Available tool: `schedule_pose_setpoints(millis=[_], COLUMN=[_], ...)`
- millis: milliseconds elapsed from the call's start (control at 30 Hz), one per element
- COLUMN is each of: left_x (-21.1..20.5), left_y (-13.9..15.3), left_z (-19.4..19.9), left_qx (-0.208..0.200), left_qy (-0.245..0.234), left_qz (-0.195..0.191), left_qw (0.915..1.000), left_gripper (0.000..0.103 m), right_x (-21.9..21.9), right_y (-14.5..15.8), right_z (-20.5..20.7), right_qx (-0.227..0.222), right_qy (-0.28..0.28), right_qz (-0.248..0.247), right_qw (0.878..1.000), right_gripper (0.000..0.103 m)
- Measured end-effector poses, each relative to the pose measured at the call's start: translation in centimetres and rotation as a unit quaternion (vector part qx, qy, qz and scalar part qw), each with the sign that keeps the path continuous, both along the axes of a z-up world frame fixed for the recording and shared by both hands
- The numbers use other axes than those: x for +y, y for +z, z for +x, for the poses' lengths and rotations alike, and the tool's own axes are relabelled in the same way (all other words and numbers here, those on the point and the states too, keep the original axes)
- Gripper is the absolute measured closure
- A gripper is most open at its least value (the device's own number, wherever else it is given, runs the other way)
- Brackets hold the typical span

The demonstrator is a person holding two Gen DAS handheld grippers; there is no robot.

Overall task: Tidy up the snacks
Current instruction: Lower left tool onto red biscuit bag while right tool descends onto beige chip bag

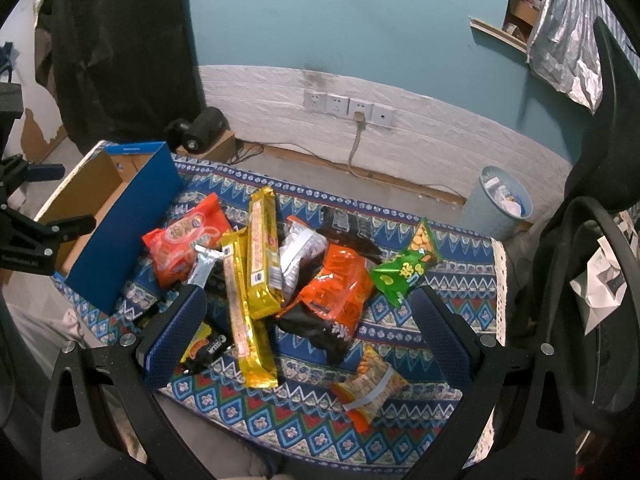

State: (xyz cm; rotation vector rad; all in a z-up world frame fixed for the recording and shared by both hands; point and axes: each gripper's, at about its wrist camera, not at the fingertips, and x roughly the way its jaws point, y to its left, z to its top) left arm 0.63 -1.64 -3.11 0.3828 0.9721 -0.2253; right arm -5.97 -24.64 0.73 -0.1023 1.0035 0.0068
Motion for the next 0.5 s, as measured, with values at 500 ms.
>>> schedule_pose_setpoints(millis=[500], left_x=[-2.4], left_y=[-8.0], left_z=[4.2], left_qx=[0.096], left_qy=[-0.001], left_qz=[0.032], left_qw=[0.9949], left_gripper=[0.003], right_x=[-4.7], right_y=[-5.6], right_z=[1.9], right_qx=[0.080], right_qy=[-0.079], right_qz=[0.005], right_qw=[0.994], right_gripper=[0.003])
